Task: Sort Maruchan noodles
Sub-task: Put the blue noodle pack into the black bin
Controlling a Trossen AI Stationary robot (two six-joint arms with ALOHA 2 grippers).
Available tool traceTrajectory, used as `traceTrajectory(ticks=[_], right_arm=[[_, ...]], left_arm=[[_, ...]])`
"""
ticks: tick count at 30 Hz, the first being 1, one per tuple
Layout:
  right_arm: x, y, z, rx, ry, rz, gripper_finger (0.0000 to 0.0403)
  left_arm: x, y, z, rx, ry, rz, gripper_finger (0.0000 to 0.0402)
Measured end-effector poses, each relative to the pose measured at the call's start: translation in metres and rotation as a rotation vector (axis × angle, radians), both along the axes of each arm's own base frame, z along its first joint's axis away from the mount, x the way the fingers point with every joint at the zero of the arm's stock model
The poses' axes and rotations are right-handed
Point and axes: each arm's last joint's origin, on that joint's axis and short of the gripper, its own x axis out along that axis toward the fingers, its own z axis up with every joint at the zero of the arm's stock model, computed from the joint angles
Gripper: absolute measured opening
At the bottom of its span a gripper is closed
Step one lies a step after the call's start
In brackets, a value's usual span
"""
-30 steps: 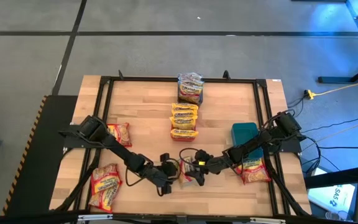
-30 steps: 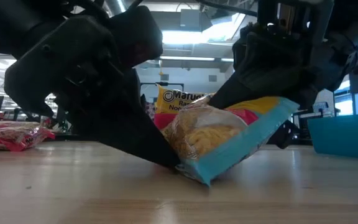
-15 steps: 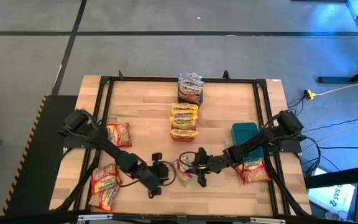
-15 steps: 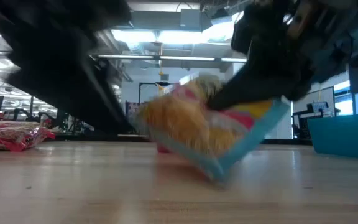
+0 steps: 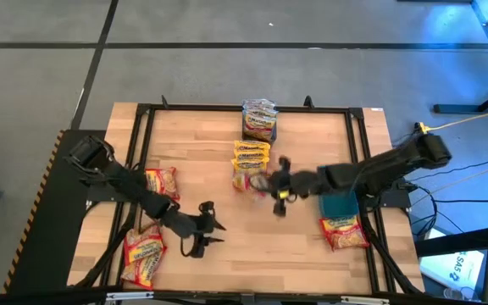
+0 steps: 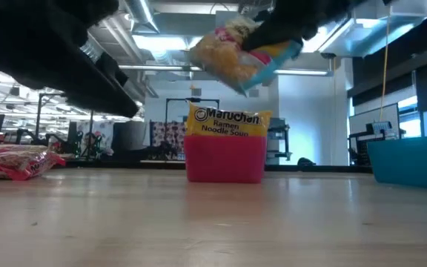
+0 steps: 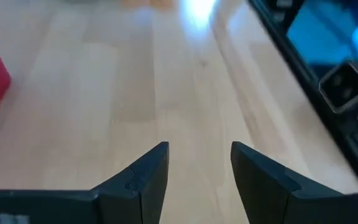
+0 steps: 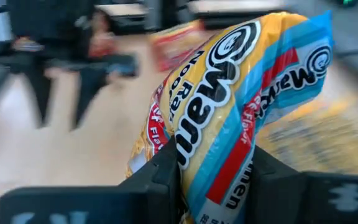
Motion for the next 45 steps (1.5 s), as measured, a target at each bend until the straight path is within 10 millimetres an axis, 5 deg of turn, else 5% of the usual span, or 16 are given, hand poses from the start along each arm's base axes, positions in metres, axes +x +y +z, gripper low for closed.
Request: traceTrajectory(ticks=[9, 15, 28, 45], right_arm=[[0.001, -0.078, 0.072, -0.326, 0.181, -0.115, 0.0083], [-0.006, -0.13, 0.079, -0.486, 0.278, -0.106, 0.0083], [0.004, -0.207, 0.03, -0.536, 0.449, 0.082, 0.0083], [0.027, -0.224, -0.029, -0.515, 0.595, 0.174, 0.0083]], left_arm=[[0.004, 0.023, -0.006, -0.012, -0.06, 0.077, 0.017], [0.011, 0.037, -0.004, 0.032, -0.082, 0.108, 0.017], [0.02, 0.059, -0.005, 0.01, -0.067, 0.15, 0.017], [0.02, 0.059, -0.005, 0.011, -0.067, 0.15, 0.017]])
